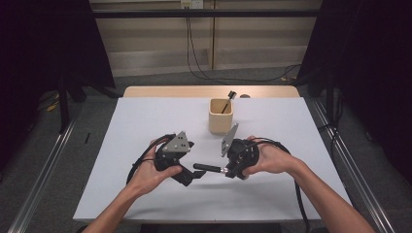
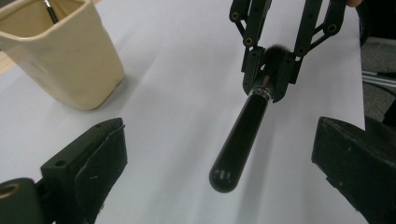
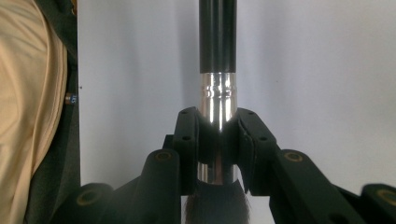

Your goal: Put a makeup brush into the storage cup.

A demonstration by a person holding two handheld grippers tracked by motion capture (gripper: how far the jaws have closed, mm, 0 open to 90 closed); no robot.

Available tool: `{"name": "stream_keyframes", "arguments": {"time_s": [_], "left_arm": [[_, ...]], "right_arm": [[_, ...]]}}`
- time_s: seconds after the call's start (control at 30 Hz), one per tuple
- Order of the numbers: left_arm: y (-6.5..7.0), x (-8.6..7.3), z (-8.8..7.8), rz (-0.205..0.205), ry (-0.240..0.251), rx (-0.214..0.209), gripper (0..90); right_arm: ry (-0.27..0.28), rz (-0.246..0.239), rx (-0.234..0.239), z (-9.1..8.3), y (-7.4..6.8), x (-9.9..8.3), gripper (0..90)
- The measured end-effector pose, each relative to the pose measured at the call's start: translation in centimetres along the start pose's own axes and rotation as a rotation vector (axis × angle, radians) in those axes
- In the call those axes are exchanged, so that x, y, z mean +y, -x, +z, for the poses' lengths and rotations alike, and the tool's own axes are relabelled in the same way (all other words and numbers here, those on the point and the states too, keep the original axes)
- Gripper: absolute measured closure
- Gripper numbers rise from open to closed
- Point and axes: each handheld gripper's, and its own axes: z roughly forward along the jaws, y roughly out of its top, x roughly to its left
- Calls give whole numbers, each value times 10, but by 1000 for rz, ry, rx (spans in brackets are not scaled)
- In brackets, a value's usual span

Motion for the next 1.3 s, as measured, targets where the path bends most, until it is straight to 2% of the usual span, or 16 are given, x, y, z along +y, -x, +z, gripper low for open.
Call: {"name": "stream_keyframes", "arguments": {"time_s": [0.4,0.6,0.8,0.93,1.0,1.1,1.17,1.3], "left_arm": [[0,-2,14,34,-118,-61,47],[-2,-3,19,32,-167,-103,48],[0,-7,29,66,-260,-141,64],[-3,-7,30,61,-267,-146,65],[-4,-7,29,61,-272,-175,60],[-3,-7,30,63,-290,-159,48],[-2,-7,30,84,-317,-149,52],[-2,-8,33,92,-330,-158,52]], "right_arm": [[-79,-38,-3,0,-1,5,717],[-128,-51,1,5,-1,7,717],[-140,-60,4,7,0,10,717],[-166,-65,15,9,-1,12,717],[-184,-76,14,9,-1,13,717],[-191,-71,16,10,-1,14,717],[-194,-73,22,11,-1,14,717],[-197,-84,21,13,-1,16,717]]}}
